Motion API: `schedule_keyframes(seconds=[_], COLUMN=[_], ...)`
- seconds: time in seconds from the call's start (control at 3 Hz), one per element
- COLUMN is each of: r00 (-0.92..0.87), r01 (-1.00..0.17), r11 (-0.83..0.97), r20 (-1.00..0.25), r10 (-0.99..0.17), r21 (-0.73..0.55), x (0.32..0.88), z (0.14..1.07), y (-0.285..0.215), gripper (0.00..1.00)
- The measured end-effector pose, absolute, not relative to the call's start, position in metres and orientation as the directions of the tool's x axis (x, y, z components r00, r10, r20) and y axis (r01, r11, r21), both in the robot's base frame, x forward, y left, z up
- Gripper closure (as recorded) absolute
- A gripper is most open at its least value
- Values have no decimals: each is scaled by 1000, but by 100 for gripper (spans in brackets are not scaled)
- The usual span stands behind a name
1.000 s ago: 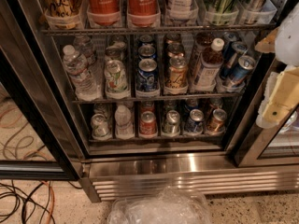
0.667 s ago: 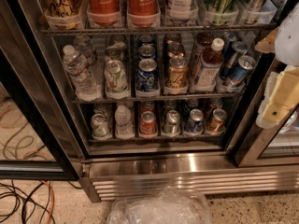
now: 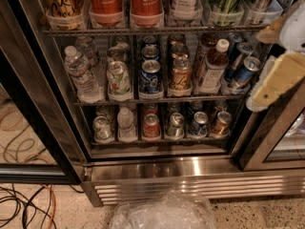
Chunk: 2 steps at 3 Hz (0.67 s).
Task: Pick coke can from top shelf of fridge
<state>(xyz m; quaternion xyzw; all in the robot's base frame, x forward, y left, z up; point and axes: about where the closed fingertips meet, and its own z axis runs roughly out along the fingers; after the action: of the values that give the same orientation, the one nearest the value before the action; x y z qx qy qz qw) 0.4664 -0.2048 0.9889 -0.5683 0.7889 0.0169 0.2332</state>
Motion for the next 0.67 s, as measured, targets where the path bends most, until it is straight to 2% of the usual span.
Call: schedule_keyframes(seconds=[0.67], r00=[-182], r01=[-908], r11=[359], r20=[-571], r10=[-800], r21=[-214], x=[488], z=[1031], y=[-148], gripper=[0])
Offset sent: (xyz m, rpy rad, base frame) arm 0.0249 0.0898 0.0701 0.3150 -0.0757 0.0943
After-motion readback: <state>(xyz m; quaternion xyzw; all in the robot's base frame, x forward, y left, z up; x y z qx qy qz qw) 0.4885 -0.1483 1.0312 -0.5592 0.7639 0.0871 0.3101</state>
